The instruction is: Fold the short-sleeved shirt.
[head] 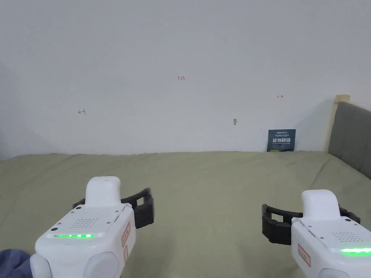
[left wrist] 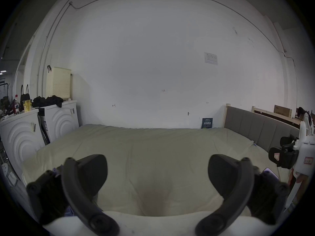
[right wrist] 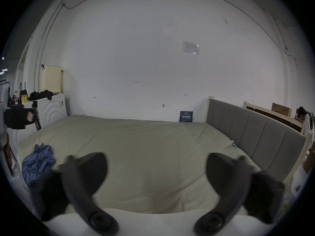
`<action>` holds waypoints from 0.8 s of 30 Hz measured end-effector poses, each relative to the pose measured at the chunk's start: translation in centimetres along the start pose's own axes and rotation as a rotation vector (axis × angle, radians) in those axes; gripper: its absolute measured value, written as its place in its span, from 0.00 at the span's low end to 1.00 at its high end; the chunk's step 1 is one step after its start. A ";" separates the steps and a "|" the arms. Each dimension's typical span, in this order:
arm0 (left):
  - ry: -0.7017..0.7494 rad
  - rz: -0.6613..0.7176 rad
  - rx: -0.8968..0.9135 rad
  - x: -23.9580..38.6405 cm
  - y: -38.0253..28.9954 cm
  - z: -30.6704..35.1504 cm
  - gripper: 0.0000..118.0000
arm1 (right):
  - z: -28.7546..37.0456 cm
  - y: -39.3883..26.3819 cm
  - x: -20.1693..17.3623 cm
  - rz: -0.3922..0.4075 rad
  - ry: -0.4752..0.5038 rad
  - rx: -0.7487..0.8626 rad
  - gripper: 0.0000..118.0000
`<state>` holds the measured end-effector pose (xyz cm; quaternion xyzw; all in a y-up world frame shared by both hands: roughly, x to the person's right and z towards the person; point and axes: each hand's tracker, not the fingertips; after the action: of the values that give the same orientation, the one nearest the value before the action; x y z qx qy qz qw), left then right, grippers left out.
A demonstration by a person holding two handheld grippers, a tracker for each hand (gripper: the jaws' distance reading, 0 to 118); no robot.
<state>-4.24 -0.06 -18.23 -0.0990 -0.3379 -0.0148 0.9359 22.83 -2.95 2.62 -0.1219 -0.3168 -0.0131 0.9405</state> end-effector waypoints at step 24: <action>0.357 0.030 -0.041 -13.0 -2.1 5.5 0.00 | -3.2 -0.9 -13.9 0.066 0.260 0.012 0.00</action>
<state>-17.89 -1.56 -22.01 -0.1187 -0.1647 -0.0250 0.9789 13.53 -5.30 -7.97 -0.1241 -0.1881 0.0038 0.9743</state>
